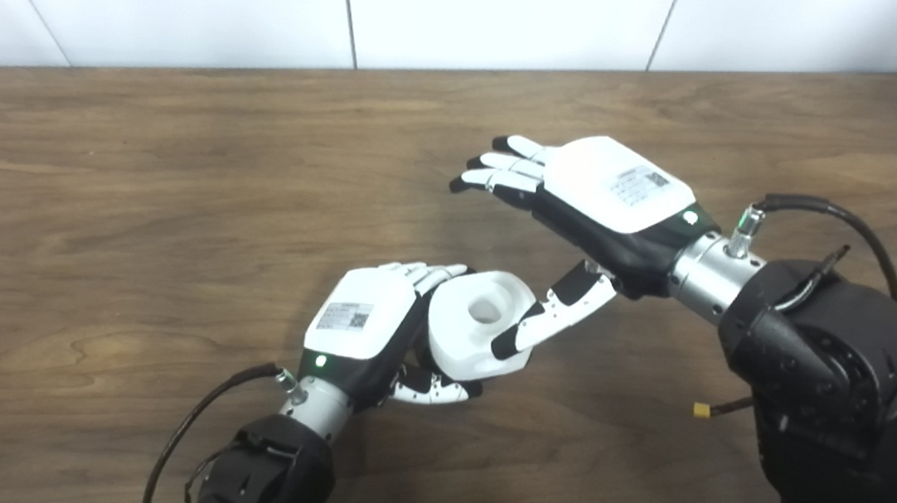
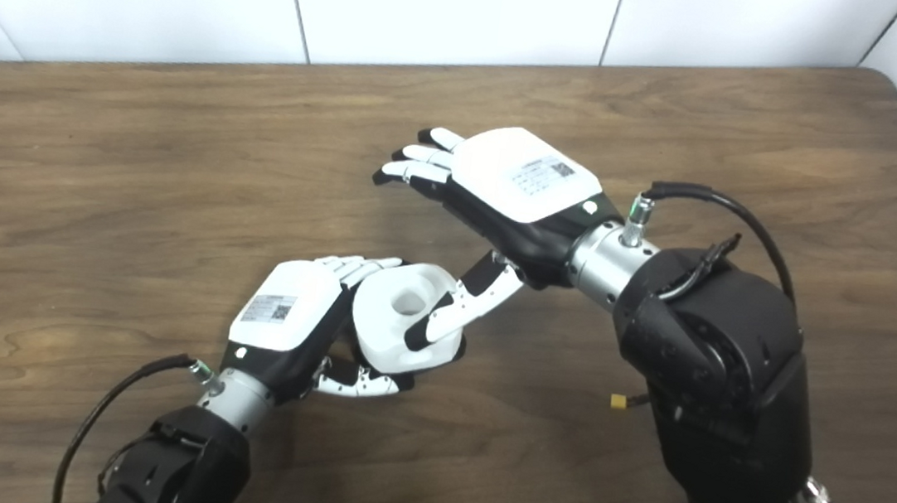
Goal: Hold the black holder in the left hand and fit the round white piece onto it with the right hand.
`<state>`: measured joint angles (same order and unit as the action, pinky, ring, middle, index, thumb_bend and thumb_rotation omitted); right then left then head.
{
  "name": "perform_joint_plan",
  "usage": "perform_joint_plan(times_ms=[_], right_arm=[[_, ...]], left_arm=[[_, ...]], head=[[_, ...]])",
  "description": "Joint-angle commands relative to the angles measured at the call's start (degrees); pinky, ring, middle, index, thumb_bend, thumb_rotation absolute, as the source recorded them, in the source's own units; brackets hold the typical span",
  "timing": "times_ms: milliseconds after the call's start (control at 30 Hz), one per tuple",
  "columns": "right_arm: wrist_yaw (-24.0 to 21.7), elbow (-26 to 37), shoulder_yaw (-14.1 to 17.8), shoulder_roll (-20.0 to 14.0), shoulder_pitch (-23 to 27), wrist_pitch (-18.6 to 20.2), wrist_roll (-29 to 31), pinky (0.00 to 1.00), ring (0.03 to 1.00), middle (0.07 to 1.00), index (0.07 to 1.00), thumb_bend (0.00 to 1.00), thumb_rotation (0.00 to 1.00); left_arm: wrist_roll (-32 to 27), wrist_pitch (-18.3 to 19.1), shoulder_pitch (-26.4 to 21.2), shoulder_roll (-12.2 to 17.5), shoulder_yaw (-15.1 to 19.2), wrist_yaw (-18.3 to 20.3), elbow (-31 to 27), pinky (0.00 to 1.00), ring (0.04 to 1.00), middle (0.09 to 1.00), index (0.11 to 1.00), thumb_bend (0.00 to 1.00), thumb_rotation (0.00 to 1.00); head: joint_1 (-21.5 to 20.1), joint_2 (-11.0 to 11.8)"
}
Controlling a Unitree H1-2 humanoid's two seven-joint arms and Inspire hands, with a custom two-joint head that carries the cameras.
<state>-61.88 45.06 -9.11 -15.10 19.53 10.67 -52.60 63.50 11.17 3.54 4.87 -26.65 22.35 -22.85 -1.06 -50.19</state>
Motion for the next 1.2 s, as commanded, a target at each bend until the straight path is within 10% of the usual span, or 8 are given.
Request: perform_joint_plan(times_ms=[0, 500, 1167], right_arm=[[1.44, 0.42, 0.36, -0.86, 2.02, 0.17, 0.27, 0.90, 0.982, 0.927, 0.883, 1.00, 0.57], [3.21, -1.04, 0.19, -1.92, 2.00, -0.02, 0.76, 0.89, 0.971, 0.920, 0.897, 1.00, 0.54], [4.54, -1.53, 1.71, -4.54, 0.80, 0.72, 3.38, 0.89, 0.986, 0.929, 0.915, 1.00, 0.59]], left_arm=[[0.20, 3.40, 1.48, 0.22, 0.65, 5.06, -0.66, 0.87, 0.891, 0.871, 0.874, 0.84, 0.23], [-0.22, 6.50, 0.62, 0.68, 4.21, 14.70, -6.36, 0.85, 0.891, 0.882, 0.896, 0.92, 0.24], [-6.55, 6.22, 1.66, 6.83, 13.72, 16.14, -10.25, 0.82, 0.892, 0.900, 0.934, 0.93, 0.26]], head=[[0.07, 0.00], [1.60, 0.72], [3.32, 1.28]])
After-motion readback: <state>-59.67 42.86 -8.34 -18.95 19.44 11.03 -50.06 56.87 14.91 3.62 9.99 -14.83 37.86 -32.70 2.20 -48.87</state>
